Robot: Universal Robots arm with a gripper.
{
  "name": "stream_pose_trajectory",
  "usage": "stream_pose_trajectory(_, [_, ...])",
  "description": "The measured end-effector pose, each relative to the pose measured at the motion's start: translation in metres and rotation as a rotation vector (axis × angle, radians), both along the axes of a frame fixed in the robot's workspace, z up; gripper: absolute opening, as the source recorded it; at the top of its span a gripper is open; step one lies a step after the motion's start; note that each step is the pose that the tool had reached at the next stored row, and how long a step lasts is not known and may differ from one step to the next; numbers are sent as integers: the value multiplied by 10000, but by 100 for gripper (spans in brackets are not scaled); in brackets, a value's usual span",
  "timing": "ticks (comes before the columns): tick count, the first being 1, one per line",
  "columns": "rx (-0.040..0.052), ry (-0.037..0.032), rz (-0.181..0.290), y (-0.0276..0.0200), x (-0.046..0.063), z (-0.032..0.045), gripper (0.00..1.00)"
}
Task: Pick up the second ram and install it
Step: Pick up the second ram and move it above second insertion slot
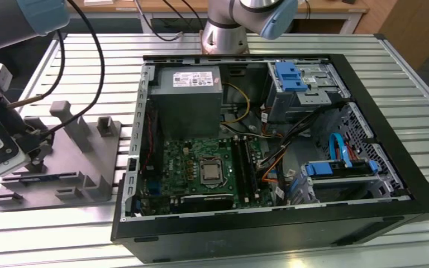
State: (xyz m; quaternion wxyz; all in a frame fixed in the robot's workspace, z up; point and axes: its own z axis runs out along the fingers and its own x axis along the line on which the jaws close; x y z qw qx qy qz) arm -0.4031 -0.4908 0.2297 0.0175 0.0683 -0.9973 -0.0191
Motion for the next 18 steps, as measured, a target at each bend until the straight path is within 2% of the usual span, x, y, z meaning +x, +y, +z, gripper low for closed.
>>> stream_pose_trajectory(18, [0,0,1105,0,0,0,10])
